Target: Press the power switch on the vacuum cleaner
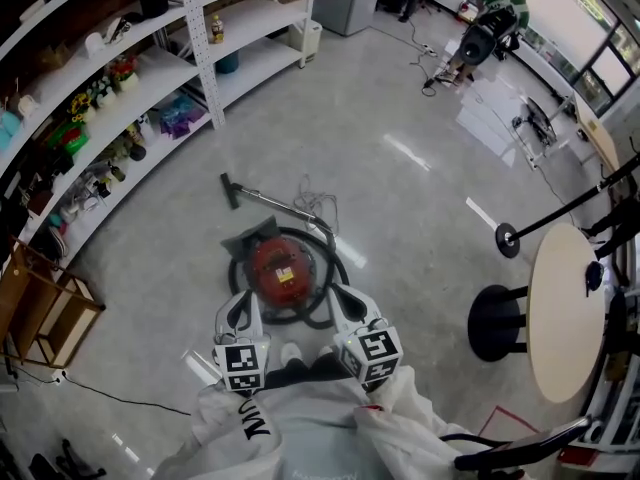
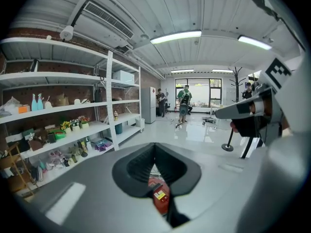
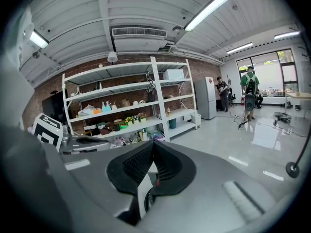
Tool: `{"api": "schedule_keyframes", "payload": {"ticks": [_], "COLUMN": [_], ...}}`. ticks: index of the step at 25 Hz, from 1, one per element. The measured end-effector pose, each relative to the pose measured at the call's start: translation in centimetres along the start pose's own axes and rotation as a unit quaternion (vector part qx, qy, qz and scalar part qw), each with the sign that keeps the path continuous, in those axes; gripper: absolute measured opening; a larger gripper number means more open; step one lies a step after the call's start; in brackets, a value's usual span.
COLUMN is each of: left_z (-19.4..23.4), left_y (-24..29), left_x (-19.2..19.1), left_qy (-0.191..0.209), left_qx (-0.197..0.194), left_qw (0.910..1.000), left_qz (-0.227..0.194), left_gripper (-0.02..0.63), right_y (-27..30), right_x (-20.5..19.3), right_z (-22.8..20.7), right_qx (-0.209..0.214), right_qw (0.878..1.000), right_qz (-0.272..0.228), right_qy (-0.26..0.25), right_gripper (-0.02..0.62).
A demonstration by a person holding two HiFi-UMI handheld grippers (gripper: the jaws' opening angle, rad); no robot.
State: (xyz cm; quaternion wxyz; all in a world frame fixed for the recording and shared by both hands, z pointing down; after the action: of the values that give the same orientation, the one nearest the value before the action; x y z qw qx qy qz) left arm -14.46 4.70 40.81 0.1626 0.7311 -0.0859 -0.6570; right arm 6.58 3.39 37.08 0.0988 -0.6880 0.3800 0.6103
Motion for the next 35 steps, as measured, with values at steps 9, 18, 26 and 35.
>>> {"api": "schedule_keyframes", "payload": {"ticks": [9,18,26,35], "left_z": [-0.6,-0.1,0.1,-0.6], "left_y": [0.5,2.0,3.7,5.6], "left_x": [-0.1,0.1,0.6,2.0], "left_qy": [-0.001,-0.005,-0.010,-0.010], "left_qx": [-0.007,0.015,0.041,0.074], "left_qw": [0.9999,0.9996,0.9984,0.9963], "left_qz": [0.010,0.024,0.038,0.042], "left_gripper": [0.000,0.000,0.000,0.000], "right_y": [-0.2,2.4,5.2,7.3], "right_x": [-0.1,0.4,1.7,3.0], "right_z": [-0.7,-2.1,-3.8,-6.5], "right_qx": [-0.004,0.025,0.057,0.092], "right_qw": [1.000,0.999,0.998,0.995], "right_qz": [0.010,0.019,0.024,0.022], "right_qy": [0.006,0.009,0.005,0.003], "right_gripper": [0.000,0.000,0.000,0.000]}}
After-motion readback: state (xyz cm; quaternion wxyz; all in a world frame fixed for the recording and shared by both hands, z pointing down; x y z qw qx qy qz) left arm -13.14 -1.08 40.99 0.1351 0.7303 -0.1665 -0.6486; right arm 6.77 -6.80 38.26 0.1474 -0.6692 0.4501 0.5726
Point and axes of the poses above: the fingertips, and each gripper's own axes: y forward along the fingers, z to its left, x out of its top, the point moved 7 cm from there along -y, backward along the fingers, and after that the axes turned 9 degrees about x, right-handed, at the moved point
